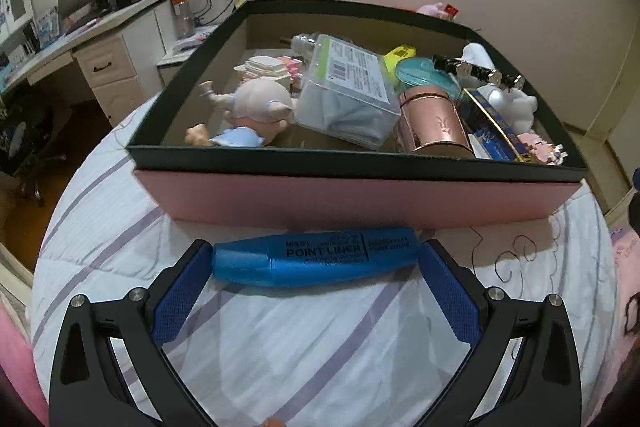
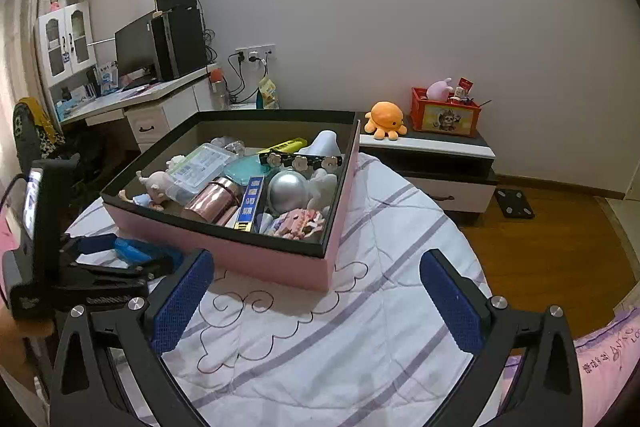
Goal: Organize rigid objects
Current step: 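Lift both open tools out of the pink box back over the bed, then lower the open left tool over the blue highlighter on the bed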
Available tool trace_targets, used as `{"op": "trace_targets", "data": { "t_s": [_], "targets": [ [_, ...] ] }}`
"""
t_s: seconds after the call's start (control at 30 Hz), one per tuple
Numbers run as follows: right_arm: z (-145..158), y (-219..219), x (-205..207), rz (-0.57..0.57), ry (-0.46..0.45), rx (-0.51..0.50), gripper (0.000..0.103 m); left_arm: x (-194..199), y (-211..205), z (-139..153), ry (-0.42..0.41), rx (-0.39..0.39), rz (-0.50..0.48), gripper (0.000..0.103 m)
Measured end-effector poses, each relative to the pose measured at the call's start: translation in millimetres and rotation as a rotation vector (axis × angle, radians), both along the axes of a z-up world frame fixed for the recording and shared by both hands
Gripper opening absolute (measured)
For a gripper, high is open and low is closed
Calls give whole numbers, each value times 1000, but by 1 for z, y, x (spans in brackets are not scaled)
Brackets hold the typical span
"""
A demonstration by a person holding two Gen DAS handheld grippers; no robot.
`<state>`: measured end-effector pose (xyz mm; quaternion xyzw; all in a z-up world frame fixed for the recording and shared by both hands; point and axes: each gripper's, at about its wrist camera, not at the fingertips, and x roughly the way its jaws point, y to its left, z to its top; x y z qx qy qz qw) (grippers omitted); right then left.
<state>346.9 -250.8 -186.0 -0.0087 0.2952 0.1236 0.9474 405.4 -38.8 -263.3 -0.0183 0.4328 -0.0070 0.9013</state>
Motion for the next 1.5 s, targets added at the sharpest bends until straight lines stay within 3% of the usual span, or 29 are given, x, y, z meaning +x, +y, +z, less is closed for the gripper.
{"op": "trace_targets", "data": {
  "t_s": [0.3,0.43,0.53,0.6,0.67,0.8,0.97,1.3,1.4,1.5],
  "targets": [
    [-1,2,8,17,4,-1,103,-1,3,-7,20,-32,-16,102],
    [1,1,20,-11,12,-9,103,-7,1,-8,24,8,-52,97],
    [-2,1,30,-23,37,-21,103,-11,7,-7,25,33,-18,96],
    [-4,2,31,-16,46,-15,103,-14,17,-5,19,3,-8,95],
    [-5,3,30,-15,50,-16,103,-13,20,-4,22,-22,-45,98],
    [-4,4,29,-9,52,2,103,-9,7,-7,22,89,-163,103],
    [-3,5,26,-3,52,0,103,-4,7,0,4,49,-214,98],
    [-4,-3,20,-23,56,7,103,-52,-46,2,5,53,-492,96],
    [-4,-8,15,-29,56,7,103,-51,-51,5,-32,138,-449,96],
    [-5,-12,12,-31,57,16,103,-34,-46,5,-35,128,-366,94]
  ]
}}
